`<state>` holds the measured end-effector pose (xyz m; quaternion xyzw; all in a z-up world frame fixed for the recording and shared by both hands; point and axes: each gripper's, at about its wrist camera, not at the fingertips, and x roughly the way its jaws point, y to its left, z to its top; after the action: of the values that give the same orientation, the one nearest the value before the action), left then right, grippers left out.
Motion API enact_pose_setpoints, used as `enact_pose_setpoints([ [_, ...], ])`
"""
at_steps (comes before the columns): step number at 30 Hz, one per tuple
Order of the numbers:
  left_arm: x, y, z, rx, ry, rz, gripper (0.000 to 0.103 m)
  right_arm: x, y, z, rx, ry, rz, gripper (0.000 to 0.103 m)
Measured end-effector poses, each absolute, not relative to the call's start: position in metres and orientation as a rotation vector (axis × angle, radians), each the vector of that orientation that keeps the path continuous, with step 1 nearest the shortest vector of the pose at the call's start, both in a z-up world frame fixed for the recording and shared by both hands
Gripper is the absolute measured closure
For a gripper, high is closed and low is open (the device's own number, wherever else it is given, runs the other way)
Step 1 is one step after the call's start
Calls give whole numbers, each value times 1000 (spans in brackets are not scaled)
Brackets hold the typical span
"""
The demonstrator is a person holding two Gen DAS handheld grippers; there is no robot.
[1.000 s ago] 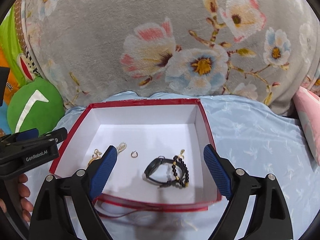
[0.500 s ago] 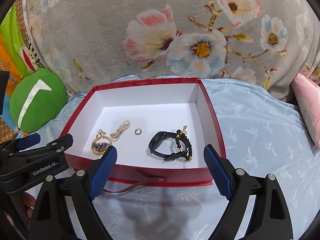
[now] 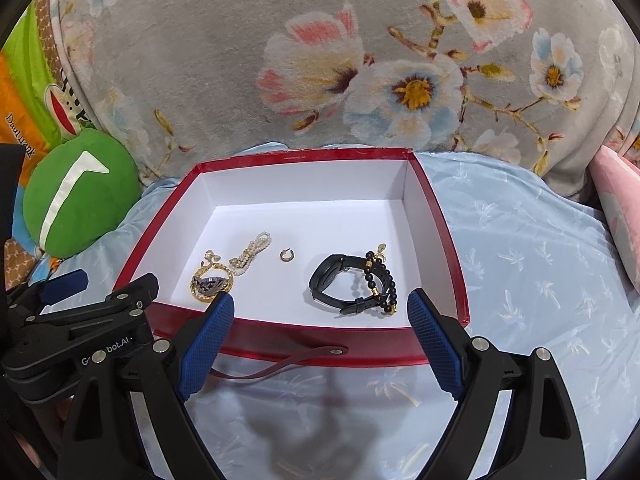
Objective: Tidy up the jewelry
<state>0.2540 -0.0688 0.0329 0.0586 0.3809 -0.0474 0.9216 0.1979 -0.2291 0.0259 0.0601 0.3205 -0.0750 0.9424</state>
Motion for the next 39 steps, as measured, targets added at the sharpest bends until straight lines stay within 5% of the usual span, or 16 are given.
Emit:
enact_pose_setpoints([
  [39, 251, -69, 32, 126, 775, -73, 17, 199, -228, 23, 130, 660, -150, 17],
])
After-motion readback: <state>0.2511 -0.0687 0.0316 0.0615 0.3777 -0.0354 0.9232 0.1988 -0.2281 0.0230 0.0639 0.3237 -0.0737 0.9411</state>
